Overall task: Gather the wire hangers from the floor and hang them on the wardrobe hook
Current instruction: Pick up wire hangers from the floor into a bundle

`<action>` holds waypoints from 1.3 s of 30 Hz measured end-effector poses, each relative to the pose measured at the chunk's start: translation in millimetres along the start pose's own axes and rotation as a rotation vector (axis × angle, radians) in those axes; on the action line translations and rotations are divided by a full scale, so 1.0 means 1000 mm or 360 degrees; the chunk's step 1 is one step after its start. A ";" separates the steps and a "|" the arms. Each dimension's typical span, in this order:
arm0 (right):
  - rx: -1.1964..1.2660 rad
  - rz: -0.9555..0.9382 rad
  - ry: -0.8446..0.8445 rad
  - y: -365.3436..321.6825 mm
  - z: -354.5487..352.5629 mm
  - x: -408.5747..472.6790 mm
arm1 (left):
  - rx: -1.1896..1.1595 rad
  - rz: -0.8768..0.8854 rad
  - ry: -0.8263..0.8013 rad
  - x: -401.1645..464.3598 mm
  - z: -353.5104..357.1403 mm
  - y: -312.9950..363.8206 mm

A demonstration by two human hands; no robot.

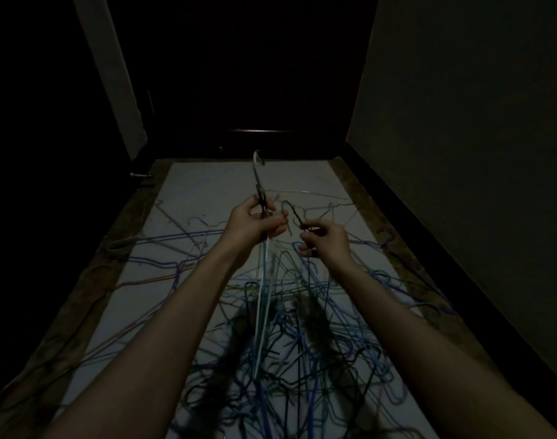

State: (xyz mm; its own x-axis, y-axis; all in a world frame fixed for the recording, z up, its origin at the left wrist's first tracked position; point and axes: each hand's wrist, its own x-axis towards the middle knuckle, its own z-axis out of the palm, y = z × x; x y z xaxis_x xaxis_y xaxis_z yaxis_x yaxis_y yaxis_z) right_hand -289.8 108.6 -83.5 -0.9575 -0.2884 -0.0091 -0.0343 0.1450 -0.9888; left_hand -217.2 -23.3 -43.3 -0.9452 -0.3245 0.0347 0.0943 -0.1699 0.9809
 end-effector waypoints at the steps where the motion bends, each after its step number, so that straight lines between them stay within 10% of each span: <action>1: 0.0030 0.0038 -0.0004 0.002 -0.001 0.001 | 0.0029 -0.0033 0.0013 0.000 -0.004 -0.003; 14: 0.0086 0.0156 -0.0138 0.021 0.018 -0.003 | 0.0134 -0.0474 -0.0008 0.000 -0.006 -0.055; 39: -0.0383 0.0473 -0.0394 0.110 -0.038 -0.031 | 0.0307 -0.0334 0.0036 -0.006 -0.016 -0.088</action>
State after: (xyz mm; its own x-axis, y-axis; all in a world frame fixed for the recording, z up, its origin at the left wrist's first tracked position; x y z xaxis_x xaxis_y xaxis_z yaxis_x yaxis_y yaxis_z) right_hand -275.1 169.3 -186.3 -0.8393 -0.4146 -0.3516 0.1381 0.4630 -0.8755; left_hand -214.4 -21.2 -132.6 -0.9303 -0.3223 -0.1749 -0.1658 -0.0558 0.9846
